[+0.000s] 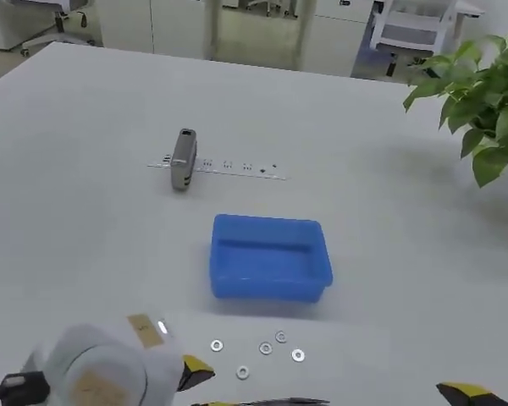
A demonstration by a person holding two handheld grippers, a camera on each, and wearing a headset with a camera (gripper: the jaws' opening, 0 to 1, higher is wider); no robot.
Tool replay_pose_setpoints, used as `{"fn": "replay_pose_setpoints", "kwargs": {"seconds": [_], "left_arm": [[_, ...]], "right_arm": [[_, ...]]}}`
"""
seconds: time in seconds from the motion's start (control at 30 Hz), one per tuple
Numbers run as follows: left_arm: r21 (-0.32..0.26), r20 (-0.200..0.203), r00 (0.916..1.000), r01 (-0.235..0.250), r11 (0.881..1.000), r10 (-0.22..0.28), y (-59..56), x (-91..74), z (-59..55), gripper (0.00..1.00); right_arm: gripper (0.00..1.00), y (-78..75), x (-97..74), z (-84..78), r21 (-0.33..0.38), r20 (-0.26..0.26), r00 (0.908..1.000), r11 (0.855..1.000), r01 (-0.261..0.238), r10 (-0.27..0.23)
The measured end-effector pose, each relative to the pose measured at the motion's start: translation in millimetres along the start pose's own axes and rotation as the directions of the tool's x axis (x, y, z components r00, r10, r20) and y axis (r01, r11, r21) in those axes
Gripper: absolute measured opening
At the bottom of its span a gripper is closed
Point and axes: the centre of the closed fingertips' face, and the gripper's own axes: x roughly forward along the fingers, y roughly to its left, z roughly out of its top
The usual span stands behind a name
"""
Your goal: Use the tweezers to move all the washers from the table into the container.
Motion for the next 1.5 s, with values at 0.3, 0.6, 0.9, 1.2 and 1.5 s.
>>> {"fn": "replay_pose_setpoints", "kwargs": {"seconds": [0.3,0.6,0.9,1.2,1.5], "left_arm": [[0.106,-0.055,0.9971,0.058,0.993,-0.053,-2.0,19.7,-13.0,0.1],[0.171,-0.1,0.9928,0.082,0.982,-0.065,2.4,33.4,-26.6,0.06],[0.262,-0.132,0.9862,0.132,0.956,-0.101,-5.3,42.6,-32.8,0.0],[0.298,-0.122,0.9855,0.15,0.943,-0.118,-18.5,30.2,-20.5,0.0],[0.314,-0.062,0.9912,0.131,0.94,-0.117,-39.4,2.9,12.6,0.0]], "right_arm": [[0.7,6.3,2.3,-7.2,0.001,-0.024,0.9996,1.0,-0.016,0.016],[0.69,4.8,2.6,-6.9,-0.003,-0.023,0.9996,1.0,-0.015,0.015],[0.68,0.1,1.0,-5.2,-0.004,-0.019,0.9998,1.0,-0.006,0.006],[0.65,9.4,-1.4,2.9,-0.029,0.003,0.9996,0.999,-0.029,0.029],[0.56,35.1,-3.4,16.7,-0.105,0.03,0.994,0.989,-0.101,0.105]]}}
